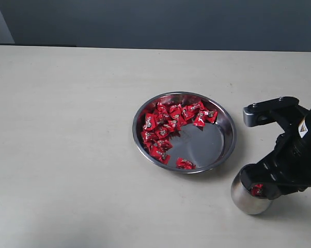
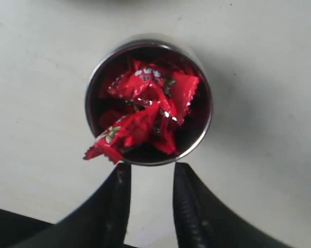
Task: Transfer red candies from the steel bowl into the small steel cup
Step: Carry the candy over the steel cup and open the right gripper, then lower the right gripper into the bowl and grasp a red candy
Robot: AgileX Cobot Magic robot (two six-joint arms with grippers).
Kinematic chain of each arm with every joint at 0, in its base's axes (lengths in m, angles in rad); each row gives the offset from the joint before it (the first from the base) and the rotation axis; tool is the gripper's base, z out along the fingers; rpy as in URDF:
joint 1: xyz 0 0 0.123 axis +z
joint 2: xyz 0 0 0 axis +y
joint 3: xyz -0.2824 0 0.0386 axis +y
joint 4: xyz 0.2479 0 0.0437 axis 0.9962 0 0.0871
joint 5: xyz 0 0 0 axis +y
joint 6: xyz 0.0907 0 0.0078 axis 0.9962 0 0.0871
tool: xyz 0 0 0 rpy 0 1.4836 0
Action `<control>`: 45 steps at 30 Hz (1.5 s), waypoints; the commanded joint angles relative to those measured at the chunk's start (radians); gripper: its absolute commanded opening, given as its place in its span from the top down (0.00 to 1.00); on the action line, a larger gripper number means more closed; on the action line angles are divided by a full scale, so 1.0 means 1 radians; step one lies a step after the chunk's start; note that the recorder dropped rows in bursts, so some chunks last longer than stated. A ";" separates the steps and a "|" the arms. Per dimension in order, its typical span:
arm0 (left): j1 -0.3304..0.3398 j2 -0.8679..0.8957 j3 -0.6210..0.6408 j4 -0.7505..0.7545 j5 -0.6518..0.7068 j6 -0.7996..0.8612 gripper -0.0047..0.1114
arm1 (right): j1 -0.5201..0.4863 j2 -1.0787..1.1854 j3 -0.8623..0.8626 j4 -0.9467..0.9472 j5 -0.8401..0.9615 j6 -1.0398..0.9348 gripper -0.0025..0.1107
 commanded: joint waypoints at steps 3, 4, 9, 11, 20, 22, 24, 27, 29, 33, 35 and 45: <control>-0.008 -0.004 0.001 0.002 -0.007 -0.006 0.96 | -0.006 -0.035 -0.001 -0.010 0.007 -0.003 0.72; -0.008 -0.004 0.001 0.002 -0.007 -0.006 0.96 | -0.006 -0.038 -0.001 -0.010 0.007 -0.003 0.72; -0.008 -0.004 0.001 0.002 -0.007 -0.006 0.96 | -0.006 -0.037 -0.001 -0.012 -0.001 -0.003 0.72; -0.008 -0.004 0.001 0.002 -0.007 -0.006 0.96 | -0.006 -0.042 -0.001 -0.013 -0.034 -0.003 0.72; -0.008 -0.004 0.001 0.002 -0.007 -0.006 0.96 | -0.006 -0.141 -0.001 -0.019 -0.263 -0.003 0.72; -0.008 -0.004 0.001 0.002 -0.007 -0.006 0.96 | -0.006 -0.163 -0.001 -0.019 -0.310 -0.003 0.79; -0.008 -0.004 0.001 0.002 -0.007 -0.006 0.96 | -0.006 -0.165 -0.001 -0.019 -0.369 -0.003 0.95; -0.008 -0.004 0.001 0.002 -0.007 -0.006 0.96 | -0.006 -0.165 -0.001 -0.024 -0.459 -0.005 0.98; -0.008 -0.004 0.001 0.002 -0.007 -0.006 0.96 | -0.006 -0.165 -0.001 -0.036 -0.505 -0.005 0.98; -0.008 -0.004 0.001 0.002 -0.007 -0.006 0.96 | -0.006 -0.165 -0.001 -0.052 -0.544 -0.007 0.98; -0.008 -0.004 0.001 0.002 -0.007 -0.006 0.96 | -0.006 -0.165 -0.001 -0.054 -0.562 -0.007 0.98; -0.008 -0.004 0.001 0.002 -0.007 -0.006 0.96 | -0.006 -0.165 -0.001 -0.054 -0.635 -0.007 0.98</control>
